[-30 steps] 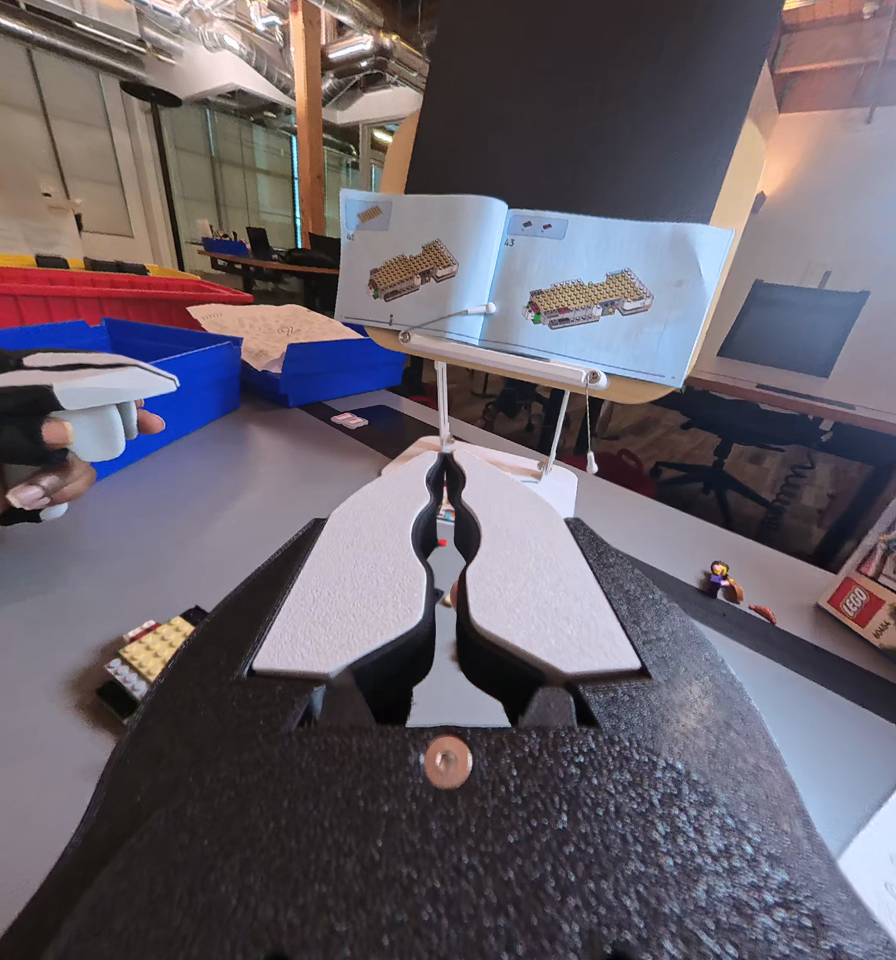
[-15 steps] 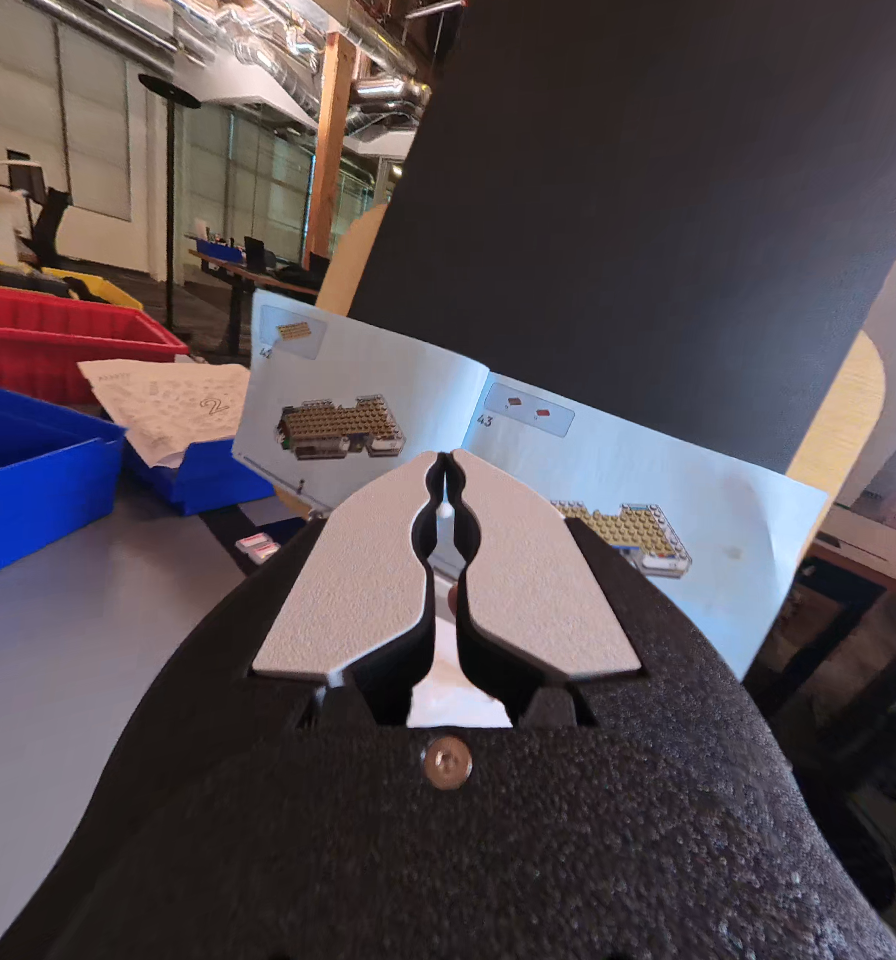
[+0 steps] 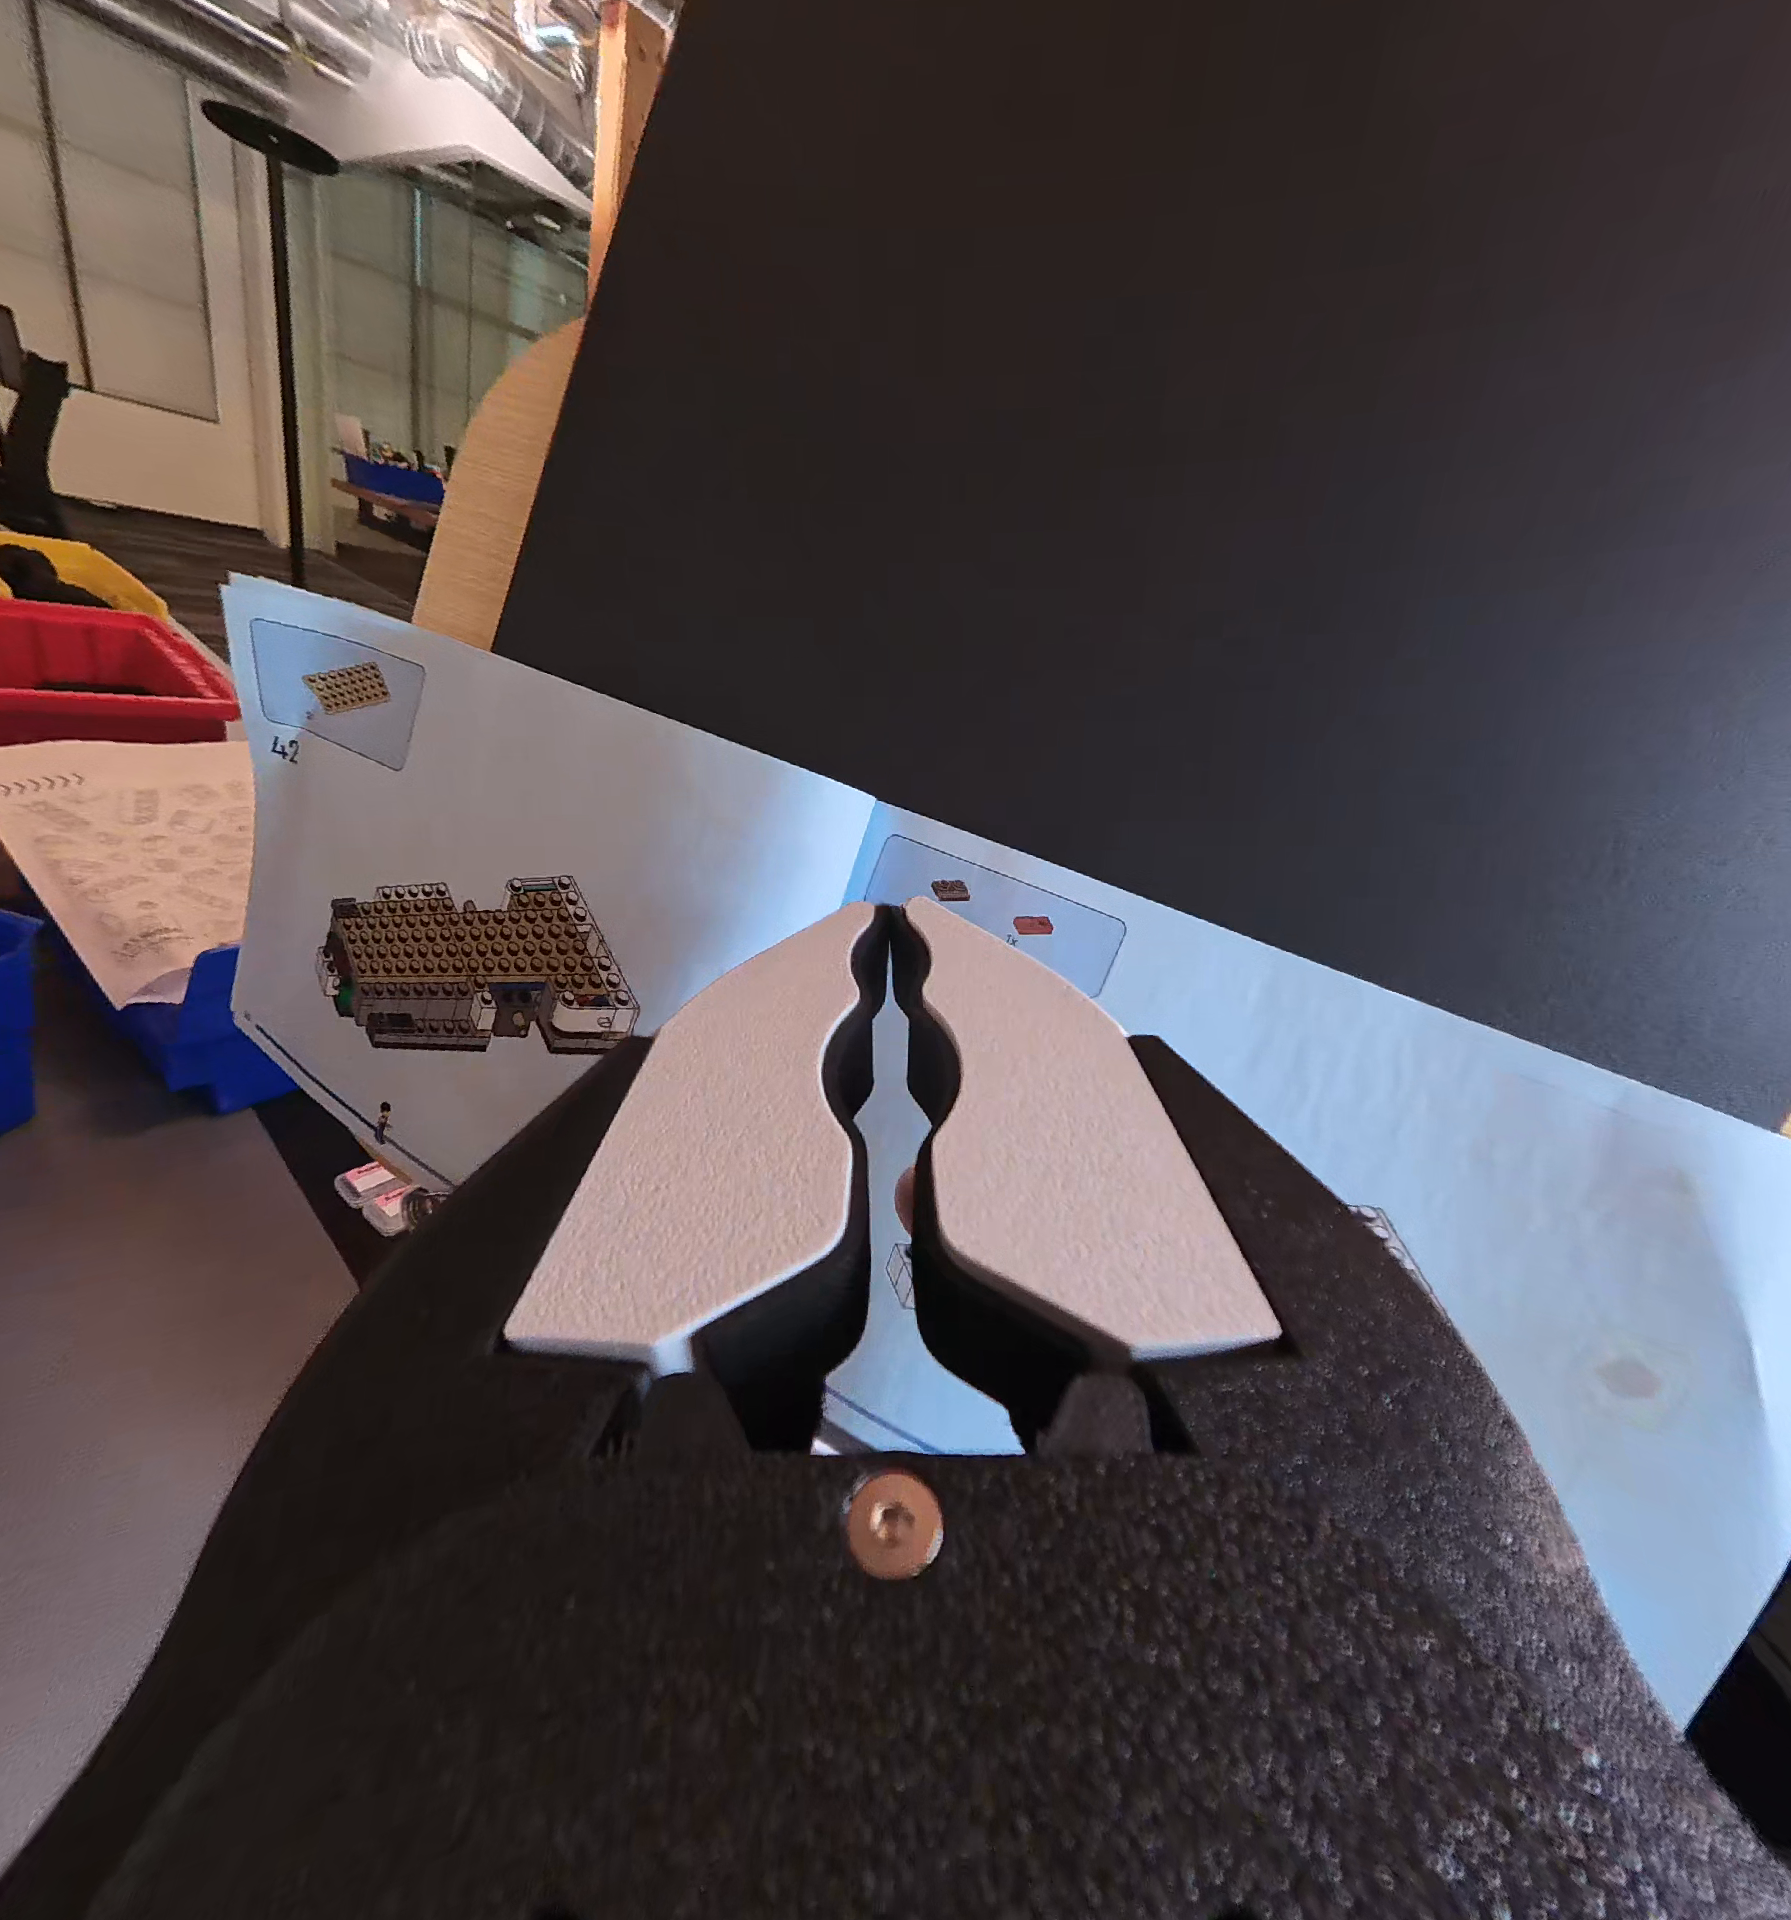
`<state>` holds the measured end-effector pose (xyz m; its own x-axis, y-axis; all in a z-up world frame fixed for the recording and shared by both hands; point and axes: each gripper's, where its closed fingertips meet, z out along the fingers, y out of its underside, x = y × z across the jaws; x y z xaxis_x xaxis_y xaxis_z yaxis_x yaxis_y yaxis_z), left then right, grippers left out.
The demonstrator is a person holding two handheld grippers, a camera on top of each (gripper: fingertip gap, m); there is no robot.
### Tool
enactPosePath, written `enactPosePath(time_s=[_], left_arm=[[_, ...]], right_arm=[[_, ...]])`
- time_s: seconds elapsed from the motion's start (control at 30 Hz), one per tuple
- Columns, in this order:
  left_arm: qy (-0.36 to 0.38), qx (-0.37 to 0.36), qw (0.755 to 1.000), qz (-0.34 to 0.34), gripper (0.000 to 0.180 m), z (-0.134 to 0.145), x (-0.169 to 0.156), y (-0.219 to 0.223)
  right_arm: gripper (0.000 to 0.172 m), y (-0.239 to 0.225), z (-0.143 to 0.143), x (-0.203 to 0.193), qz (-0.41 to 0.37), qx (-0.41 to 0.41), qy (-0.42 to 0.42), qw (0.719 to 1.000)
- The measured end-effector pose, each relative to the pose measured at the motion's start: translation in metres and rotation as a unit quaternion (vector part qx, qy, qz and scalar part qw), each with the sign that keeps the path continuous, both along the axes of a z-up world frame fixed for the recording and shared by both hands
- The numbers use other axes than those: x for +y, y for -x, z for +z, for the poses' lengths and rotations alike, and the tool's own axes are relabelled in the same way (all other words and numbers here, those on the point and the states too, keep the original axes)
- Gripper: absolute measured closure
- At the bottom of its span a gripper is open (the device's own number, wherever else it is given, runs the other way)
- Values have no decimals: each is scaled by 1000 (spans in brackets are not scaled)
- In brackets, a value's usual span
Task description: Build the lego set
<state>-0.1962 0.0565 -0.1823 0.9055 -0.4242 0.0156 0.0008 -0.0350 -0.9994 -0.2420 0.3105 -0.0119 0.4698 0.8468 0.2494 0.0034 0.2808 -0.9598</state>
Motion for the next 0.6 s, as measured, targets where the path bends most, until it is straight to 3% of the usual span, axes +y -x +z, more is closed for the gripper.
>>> enactPosePath(time_s=[0.6], left_arm=[[7, -3, 1000, -6, 180, -3, 0, 0]], right_arm=[[172, -34, 2, 21, -23, 0, -15, 1000]])
